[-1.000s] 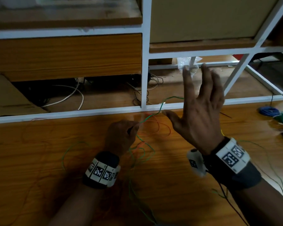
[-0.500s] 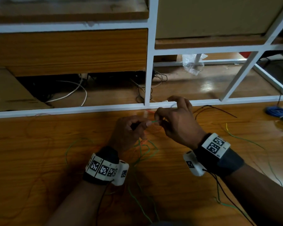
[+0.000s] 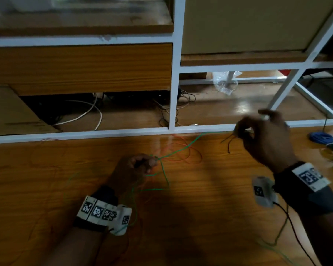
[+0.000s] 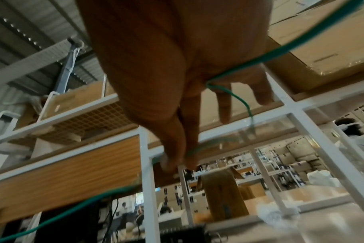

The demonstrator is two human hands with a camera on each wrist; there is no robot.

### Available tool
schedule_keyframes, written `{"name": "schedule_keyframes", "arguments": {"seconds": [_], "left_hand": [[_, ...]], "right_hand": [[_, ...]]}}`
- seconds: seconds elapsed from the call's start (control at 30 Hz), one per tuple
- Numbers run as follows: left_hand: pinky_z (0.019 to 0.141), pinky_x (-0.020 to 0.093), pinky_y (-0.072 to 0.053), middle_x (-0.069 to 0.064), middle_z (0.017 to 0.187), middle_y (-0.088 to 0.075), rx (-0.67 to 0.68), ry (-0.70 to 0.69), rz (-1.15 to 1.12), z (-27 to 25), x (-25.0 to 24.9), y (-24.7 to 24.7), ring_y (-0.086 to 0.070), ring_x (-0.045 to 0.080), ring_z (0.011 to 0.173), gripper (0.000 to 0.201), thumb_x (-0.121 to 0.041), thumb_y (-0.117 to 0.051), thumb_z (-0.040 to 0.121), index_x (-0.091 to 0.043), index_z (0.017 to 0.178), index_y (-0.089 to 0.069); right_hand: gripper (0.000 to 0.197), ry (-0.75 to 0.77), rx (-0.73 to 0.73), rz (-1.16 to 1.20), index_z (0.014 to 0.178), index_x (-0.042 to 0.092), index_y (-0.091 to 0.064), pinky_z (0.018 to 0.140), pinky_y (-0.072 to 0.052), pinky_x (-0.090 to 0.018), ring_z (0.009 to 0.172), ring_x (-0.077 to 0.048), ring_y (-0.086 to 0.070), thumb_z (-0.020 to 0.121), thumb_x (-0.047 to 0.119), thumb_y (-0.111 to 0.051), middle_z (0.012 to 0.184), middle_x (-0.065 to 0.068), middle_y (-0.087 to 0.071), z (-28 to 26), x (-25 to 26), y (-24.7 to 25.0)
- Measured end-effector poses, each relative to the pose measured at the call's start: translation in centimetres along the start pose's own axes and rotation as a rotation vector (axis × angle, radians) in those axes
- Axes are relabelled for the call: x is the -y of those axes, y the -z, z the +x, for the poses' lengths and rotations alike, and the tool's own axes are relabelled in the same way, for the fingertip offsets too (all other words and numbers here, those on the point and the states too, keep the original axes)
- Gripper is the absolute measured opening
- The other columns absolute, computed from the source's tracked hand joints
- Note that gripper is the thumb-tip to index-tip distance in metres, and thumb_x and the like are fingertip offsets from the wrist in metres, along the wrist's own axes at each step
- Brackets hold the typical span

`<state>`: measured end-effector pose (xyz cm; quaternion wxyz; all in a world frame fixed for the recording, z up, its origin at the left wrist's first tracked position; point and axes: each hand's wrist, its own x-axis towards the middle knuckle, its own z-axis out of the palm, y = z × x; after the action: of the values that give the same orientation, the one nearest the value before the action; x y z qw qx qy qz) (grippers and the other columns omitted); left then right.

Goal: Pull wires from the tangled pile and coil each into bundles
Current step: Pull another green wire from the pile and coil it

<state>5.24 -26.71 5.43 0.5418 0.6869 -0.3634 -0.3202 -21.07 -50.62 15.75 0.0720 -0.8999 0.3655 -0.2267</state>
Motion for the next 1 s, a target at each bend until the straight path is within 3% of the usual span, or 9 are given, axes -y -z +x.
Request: {"name": "schedule_keyframes", "arguments": {"seconds": [0.1,0.2,0.3,0.4,0.5,0.6,0.77,0.9,1.0], "left_hand": [[0.063,0.021,-0.049,-0.008,0.067,-0.069,-0.06,-0.076,0.144,-0.2,0.2,-1.2,-0.064,0.004,0.064,0.011,-0.02,-0.07,0.093,-0.021,0.085,-0.076],[0.069,0.017,-0.046,-0.008,0.076,-0.069,0.043,-0.32,0.417,-0.7,0.2,-2.7,-0.061,0.003,0.073,0.013,-0.023,-0.068,0.093,-0.02,0.084,-0.075],[0.063,0.013,-0.039,-0.011,0.076,-0.069,0.13,-0.441,0.548,-0.8,-0.2,-4.4,-0.055,-0.003,0.071,0.012,-0.027,-0.067,0.09,-0.021,0.084,-0.075],[0.064,0.007,-0.036,-0.022,0.078,-0.063,0.2,-0.479,0.545,-0.6,-0.3,-5.4,-0.056,-0.007,0.071,0.011,-0.022,-0.066,0.091,-0.024,0.084,-0.074],[0.066,0.008,-0.042,-0.026,0.086,-0.066,0.202,-0.428,0.483,-0.6,-0.2,-5.1,-0.062,-0.006,0.079,0.01,-0.029,-0.066,0.093,-0.028,0.093,-0.076],[0.064,0.013,-0.047,-0.024,0.086,-0.067,0.207,-0.382,0.425,-1.1,0.4,-4.7,-0.064,-0.001,0.078,0.007,-0.03,-0.068,0.094,-0.031,0.095,-0.074],[0.062,0.011,-0.045,-0.025,0.082,-0.069,0.113,-0.352,0.373,-1.4,1.3,-3.9,-0.066,-0.001,0.073,0.013,-0.024,-0.07,0.092,-0.037,0.09,-0.071],[0.064,0.018,-0.05,-0.017,0.082,-0.072,0.07,-0.344,0.465,-1.2,2.6,-2.5,-0.066,0.001,0.076,0.019,-0.042,-0.064,0.09,-0.028,0.095,-0.076],[0.067,0.007,-0.044,-0.02,0.085,-0.069,0.059,-0.296,0.518,-1.4,3.4,-1.1,-0.063,-0.007,0.083,0.016,-0.037,-0.065,0.09,-0.028,0.098,-0.076]], "right_hand": [[0.048,-0.131,0.37,-0.217,0.13,0.035,-0.063,0.115,-0.028,-0.067,0.154,-0.039,-0.013,0.086,0.047,-0.077,0.15,-0.001,-0.054,-2.8,0.6,-2.3],[0.076,-0.109,0.374,-0.227,0.148,0.031,-0.048,0.115,-0.027,-0.068,0.156,-0.041,-0.006,0.083,0.061,-0.074,0.16,-0.003,-0.041,-5.7,1.7,-3.8],[0.064,0.066,0.233,0.046,0.141,0.023,-0.059,0.116,-0.036,-0.06,0.15,-0.041,-0.03,0.085,0.046,-0.079,0.15,-0.007,-0.055,-7.6,3.7,-6.1],[0.045,0.158,0.354,0.169,0.137,0.025,-0.062,0.115,-0.039,-0.054,0.145,-0.037,-0.038,0.092,0.032,-0.064,0.141,0.0,-0.063,-8.8,6.7,-9.1],[0.03,0.226,0.318,0.215,0.116,0.024,-0.072,0.094,-0.051,-0.053,0.124,-0.034,-0.054,0.09,0.018,-0.059,0.112,0.0,-0.074,-9.0,7.3,-10.1],[0.035,0.274,0.214,0.222,0.111,0.029,-0.073,0.082,-0.052,-0.05,0.113,-0.032,-0.055,0.083,0.011,-0.061,0.099,0.004,-0.072,-8.6,6.0,-9.4],[0.032,0.272,0.053,0.248,0.107,0.032,-0.076,0.083,-0.052,-0.054,0.117,-0.029,-0.054,0.087,0.012,-0.059,0.098,0.015,-0.074,-6.7,3.1,-7.2],[0.034,0.201,-0.119,0.243,0.1,0.022,-0.079,0.086,-0.054,-0.048,0.111,-0.024,-0.056,0.081,-0.004,-0.07,0.095,0.013,-0.066,-5.4,0.6,-3.6],[0.027,0.146,-0.221,0.18,0.098,0.013,-0.08,0.082,-0.053,-0.044,0.104,-0.028,-0.058,0.08,-0.008,-0.075,0.094,0.006,-0.065,-4.8,-2.1,-0.9]]}}
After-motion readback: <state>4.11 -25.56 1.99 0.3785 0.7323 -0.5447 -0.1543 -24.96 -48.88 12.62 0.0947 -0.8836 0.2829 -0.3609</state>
